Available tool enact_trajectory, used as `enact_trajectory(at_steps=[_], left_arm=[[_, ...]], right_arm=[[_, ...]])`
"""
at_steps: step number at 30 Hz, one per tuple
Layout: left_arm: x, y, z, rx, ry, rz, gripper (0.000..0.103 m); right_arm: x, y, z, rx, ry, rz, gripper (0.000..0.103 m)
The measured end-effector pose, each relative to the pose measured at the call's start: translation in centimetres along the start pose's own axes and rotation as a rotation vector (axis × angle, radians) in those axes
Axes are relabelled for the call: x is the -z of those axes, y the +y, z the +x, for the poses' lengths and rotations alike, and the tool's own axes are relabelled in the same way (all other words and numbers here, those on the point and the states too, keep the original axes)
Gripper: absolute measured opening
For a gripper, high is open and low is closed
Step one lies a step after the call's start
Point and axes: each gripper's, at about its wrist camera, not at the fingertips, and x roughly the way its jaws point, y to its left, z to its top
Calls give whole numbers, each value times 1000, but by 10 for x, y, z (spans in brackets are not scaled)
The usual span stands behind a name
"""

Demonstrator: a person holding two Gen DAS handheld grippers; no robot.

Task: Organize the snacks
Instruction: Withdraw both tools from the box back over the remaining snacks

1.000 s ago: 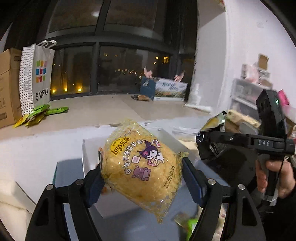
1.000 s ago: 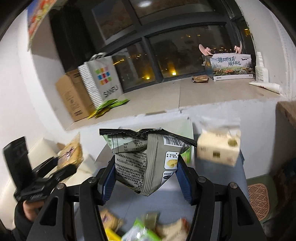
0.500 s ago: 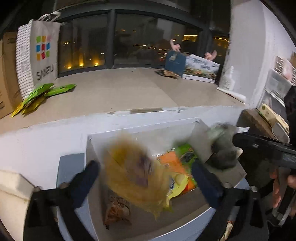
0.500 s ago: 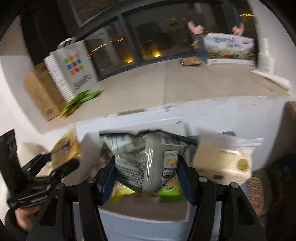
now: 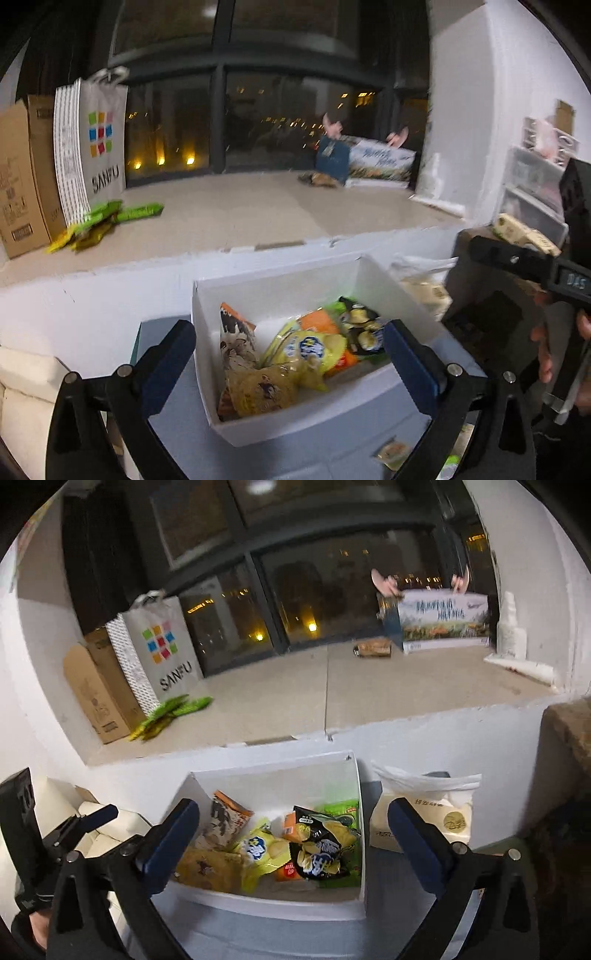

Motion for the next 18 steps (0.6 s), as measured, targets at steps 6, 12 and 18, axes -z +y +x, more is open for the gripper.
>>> enact_trajectory(at_steps=[6, 12, 18], left_arm=[[21, -16, -71, 41, -66, 34, 103], [69, -24, -126, 67, -95, 25, 103], [129, -25, -158, 31, -67, -32, 103]], right_arm=[[17, 17, -64, -34, -98, -95, 103], [69, 32, -124, -59, -129, -225, 103], [126, 31, -166, -45, -117, -242, 103]])
